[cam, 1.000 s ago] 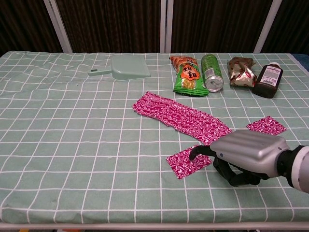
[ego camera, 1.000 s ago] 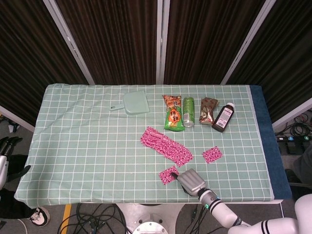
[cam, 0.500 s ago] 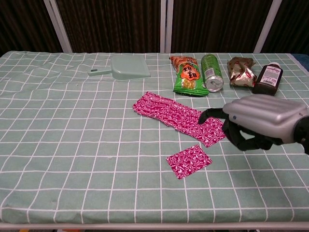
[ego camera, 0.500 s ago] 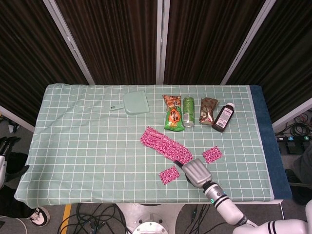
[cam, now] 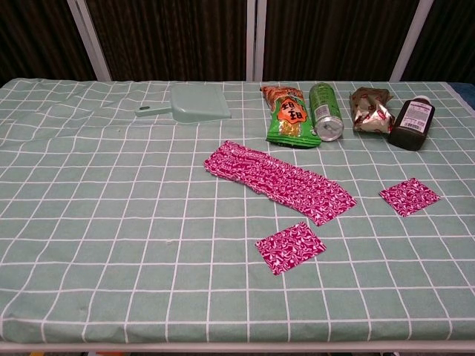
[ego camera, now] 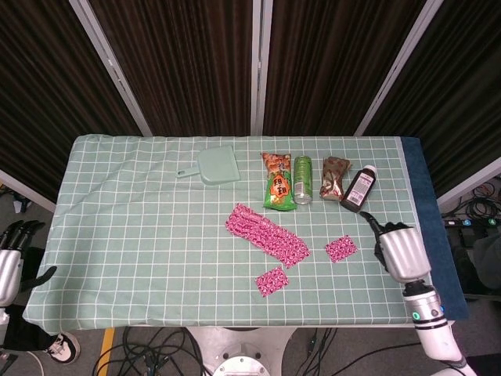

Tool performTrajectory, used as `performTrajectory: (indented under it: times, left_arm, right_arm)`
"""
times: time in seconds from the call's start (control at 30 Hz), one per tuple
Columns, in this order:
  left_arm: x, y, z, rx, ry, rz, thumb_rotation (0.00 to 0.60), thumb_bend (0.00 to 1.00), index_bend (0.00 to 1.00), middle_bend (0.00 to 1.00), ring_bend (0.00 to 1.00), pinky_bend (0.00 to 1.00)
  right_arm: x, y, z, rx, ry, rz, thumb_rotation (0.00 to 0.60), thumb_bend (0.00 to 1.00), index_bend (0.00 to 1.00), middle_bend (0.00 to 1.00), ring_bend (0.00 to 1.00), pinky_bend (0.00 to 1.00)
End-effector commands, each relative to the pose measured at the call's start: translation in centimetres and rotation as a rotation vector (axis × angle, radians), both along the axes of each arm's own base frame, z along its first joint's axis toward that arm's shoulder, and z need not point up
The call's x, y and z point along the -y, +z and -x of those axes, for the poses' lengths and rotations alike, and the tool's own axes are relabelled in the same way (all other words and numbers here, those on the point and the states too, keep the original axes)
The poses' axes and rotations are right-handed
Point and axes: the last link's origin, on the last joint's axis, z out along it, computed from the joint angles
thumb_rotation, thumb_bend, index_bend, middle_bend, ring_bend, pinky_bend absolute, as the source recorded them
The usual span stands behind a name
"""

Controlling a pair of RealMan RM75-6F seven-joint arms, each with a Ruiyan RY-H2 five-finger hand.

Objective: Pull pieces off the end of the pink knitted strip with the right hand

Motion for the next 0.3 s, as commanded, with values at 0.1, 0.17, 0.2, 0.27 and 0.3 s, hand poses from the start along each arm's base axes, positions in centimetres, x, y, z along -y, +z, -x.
performTrajectory:
  times: [0.1, 0.17, 0.2, 0.27, 0.3]
  left_arm:
    - [0.0, -0.2, -0.2, -0.004, -0.004, 0.009, 0.6, 0.14, 0.17, 0.15, 0.1, 0.27]
    - [0.0, -0.2, -0.2, -0.003, -0.004, 0.011, 0.6, 0.14, 0.17, 0.15, 0.1, 0.27]
    - [0.0, -0.2, -0.2, -0.004, -0.005, 0.011, 0.6, 0.14, 0.17, 0.15, 0.1, 0.27]
    - [0.0, -0.3, -0.3, 0.0, -0.01, 0.01, 0.6, 0.14, 0.17, 0.15, 0.1, 0.27]
    - [0.0, -0.3, -0.3, 0.001, -0.013, 0.01, 0.6, 0.15, 0.17, 0.15, 0.1, 0.27]
  right_arm:
    - [-2.3, 4.2, 4.8, -0.06, -0.184, 0.027, 0.6, 0.15, 0.0, 0.03, 0.0, 0.01]
    - [-2.9, 4.7, 5.9, -0.06, -0.224, 0.035, 0.6, 0.15, 0.0, 0.01, 0.0, 0.0]
    - [-3.2, 4.9, 6.5, -0.06, -0.249, 0.032, 0.6, 0.15, 0.0, 0.0, 0.0, 0.0]
    - [-3.6, 5.0, 7.2, -0.063, -0.28, 0.021, 0.6, 0.15, 0.0, 0.0, 0.0, 0.0]
    - [-3.8, 4.9, 7.5, -0.063, -0.293, 0.015, 0.6, 0.15, 0.0, 0.0, 0.0, 0.0]
